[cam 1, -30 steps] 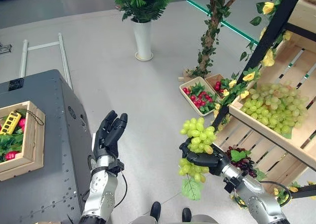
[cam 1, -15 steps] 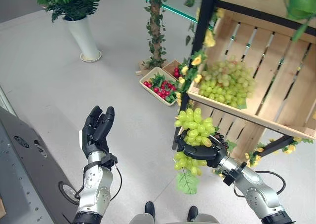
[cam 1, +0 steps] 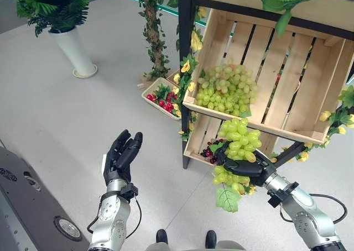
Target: Pick up the fruits from the basket on one side to the basket on the other side
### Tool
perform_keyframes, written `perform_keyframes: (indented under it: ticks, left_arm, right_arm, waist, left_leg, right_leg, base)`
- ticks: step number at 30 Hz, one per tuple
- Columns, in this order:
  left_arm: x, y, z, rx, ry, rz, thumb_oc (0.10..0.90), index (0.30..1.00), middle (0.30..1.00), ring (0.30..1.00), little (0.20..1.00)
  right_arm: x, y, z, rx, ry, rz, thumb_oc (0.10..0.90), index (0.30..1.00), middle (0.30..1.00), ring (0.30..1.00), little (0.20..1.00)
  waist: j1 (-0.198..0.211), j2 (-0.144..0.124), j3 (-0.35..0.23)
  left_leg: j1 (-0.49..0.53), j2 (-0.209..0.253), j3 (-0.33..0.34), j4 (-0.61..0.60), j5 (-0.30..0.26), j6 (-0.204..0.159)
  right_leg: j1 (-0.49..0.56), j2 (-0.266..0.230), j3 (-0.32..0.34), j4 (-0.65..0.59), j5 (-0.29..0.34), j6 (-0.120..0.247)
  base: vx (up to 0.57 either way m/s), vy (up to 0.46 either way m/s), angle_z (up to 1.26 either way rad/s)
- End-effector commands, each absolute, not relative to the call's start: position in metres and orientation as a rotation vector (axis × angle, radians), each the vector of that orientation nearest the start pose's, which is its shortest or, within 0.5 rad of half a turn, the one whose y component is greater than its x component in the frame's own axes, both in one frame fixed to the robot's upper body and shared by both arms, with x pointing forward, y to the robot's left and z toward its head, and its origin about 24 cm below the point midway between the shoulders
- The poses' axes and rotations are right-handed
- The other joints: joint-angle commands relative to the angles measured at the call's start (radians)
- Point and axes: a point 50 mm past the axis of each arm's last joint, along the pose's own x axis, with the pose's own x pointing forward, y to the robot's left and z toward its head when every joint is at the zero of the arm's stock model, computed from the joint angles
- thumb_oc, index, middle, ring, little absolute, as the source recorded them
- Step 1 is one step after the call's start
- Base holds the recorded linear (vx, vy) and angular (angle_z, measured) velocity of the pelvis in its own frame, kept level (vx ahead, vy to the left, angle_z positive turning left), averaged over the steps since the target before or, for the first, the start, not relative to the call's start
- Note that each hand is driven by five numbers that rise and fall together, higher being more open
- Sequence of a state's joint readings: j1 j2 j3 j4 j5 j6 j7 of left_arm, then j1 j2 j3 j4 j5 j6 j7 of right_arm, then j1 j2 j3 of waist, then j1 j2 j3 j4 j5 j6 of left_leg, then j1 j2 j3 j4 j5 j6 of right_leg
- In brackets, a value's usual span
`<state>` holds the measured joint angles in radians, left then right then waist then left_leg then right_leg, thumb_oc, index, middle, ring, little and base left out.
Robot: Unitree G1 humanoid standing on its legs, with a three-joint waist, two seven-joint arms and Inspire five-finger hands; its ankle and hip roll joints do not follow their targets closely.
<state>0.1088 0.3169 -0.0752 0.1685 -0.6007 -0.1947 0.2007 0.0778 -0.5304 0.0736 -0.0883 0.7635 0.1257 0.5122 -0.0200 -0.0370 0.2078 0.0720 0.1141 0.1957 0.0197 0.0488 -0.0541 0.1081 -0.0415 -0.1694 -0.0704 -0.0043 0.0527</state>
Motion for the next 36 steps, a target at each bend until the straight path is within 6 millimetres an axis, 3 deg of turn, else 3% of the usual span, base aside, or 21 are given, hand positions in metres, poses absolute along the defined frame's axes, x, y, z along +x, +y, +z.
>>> perform_keyframes:
  ticks: [1,2,3,5,6,8,14,20,26,31,36]
  left_arm:
    - [0.235,0.24,0.022,-0.19,0.03,0.244,0.8,0.9,0.9,0.9,0.9]
    - [0.236,0.24,0.022,-0.196,0.033,0.245,0.8,0.9,0.9,0.9,0.9]
    - [0.24,0.237,0.023,-0.206,0.029,0.237,0.8,0.9,0.9,0.9,0.9]
    - [0.246,0.23,0.021,-0.205,0.047,0.222,0.8,0.9,0.9,0.9,0.9]
    - [0.252,0.229,0.022,-0.219,0.033,0.225,0.8,0.9,0.9,0.9,0.9]
    - [0.257,0.227,0.026,-0.212,0.013,0.196,0.8,0.9,0.9,0.9,0.9]
    - [0.251,0.232,0.018,-0.191,0.073,0.187,0.8,0.9,0.9,0.9,0.9]
    - [0.243,0.236,0.007,-0.186,0.129,0.203,0.8,0.9,0.9,0.9,0.9]
    - [0.234,0.238,-0.002,-0.188,0.16,0.192,0.8,0.9,0.9,0.9,0.9]
    - [0.234,0.235,-0.002,-0.193,0.155,0.172,0.8,0.9,0.9,0.9,0.9]
    - [0.237,0.232,0.002,-0.202,0.134,0.161,0.8,0.9,0.9,0.9,0.9]
  right_arm:
    - [0.253,-0.194,0.152,0.271,-0.382,0.718,0.4,0.3,0.3,0.3,0.3]
    - [0.254,-0.194,0.154,0.266,-0.39,0.718,0.4,0.3,0.3,0.3,0.3]
    - [0.262,-0.19,0.167,0.231,-0.442,0.728,0.4,0.3,0.3,0.3,0.3]
    - [0.266,-0.192,0.176,0.213,-0.47,0.705,0.4,0.3,0.3,0.3,0.3]
    - [0.265,-0.192,0.185,0.188,-0.497,0.708,0.4,0.3,0.3,0.3,0.3]
    - [0.263,-0.197,0.193,0.183,-0.519,0.708,0.4,0.3,0.3,0.3,0.3]
    - [0.279,-0.215,0.221,0.209,-0.548,0.644,0.4,0.3,0.3,0.3,0.3]
    - [0.292,-0.23,0.251,0.086,-0.583,0.522,0.4,0.3,0.3,0.3,0.3]
    - [0.308,-0.262,0.285,-0.013,-0.57,0.381,0.4,0.3,0.3,0.3,0.3]
    - [0.314,-0.276,0.316,-0.277,-0.59,0.193,0.4,0.3,0.3,0.3,0.3]
    - [0.318,-0.287,0.331,-0.403,-0.552,0.079,0.4,0.3,0.3,0.3,0.3]
  waist:
    - [0.025,-0.049,-0.041]
    - [0.027,-0.047,-0.041]
    - [0.027,-0.041,-0.036]
    - [0.019,-0.036,-0.035]
    - [0.012,-0.028,-0.042]
    - [0.002,-0.022,-0.055]
    - [0.029,-0.03,-0.106]
    - [0.054,-0.041,-0.123]
    - [0.084,-0.056,-0.144]
    - [0.101,-0.062,-0.155]
    - [0.105,-0.065,-0.16]
  left_leg:
    - [-0.131,-0.078,-0.099,0.224,-0.059,0.026]
    - [-0.13,-0.084,-0.111,0.188,-0.051,0.024]
    - [-0.102,-0.07,-0.109,0.013,-0.02,0.029]
    - [-0.099,-0.072,-0.105,0.026,-0.032,0.033]
    - [-0.062,-0.08,-0.136,-0.046,-0.031,0.044]
    - [-0.023,-0.073,-0.127,-0.101,-0.027,0.043]
    - [0.01,-0.086,-0.157,-0.107,-0.065,0.044]
    - [0.014,-0.087,-0.16,-0.107,-0.077,0.046]
    - [0.02,-0.086,-0.177,-0.107,-0.083,0.044]
    - [0.02,-0.087,-0.192,-0.107,-0.082,0.042]
    - [0.018,-0.09,-0.206,-0.107,-0.081,0.041]
  right_leg:
    - [0.056,0.001,0.045,0.016,-0.001,-0.05]
    - [0.054,0.001,0.049,0.016,0.001,-0.046]
    - [0.05,0.002,0.066,0.013,-0.001,-0.039]
    - [0.041,-0.009,0.059,0.018,0.003,-0.038]
    - [0.028,-0.013,0.056,0.015,0.002,-0.027]
    - [0.026,-0.013,0.049,0.013,-0.004,-0.019]
    - [0.043,-0.022,0.014,-0.004,-0.011,-0.013]
    - [0.059,-0.024,0.0,-0.014,-0.015,-0.012]
    - [0.075,-0.025,-0.018,-0.017,-0.024,-0.013]
    - [0.081,-0.024,-0.031,-0.017,-0.027,-0.014]
    - [0.083,-0.022,-0.033,-0.017,-0.029,-0.016]
  base:
    - [-0.01,0.082,-0.49]
    - [-0.02,0.143,-0.64]
    - [-0.01,0.112,-0.57]
    - [0.0,0.144,-0.56]
    - [0.03,0.157,-0.22]
    - [0.06,0.129,-0.15]
    - [0.09,0.064,0.0]
    - [0.03,0.047,0.19]
    - [0.03,0.02,0.16]
    - [0.03,-0.001,0.09]
    - [0.02,0.002,0.04]
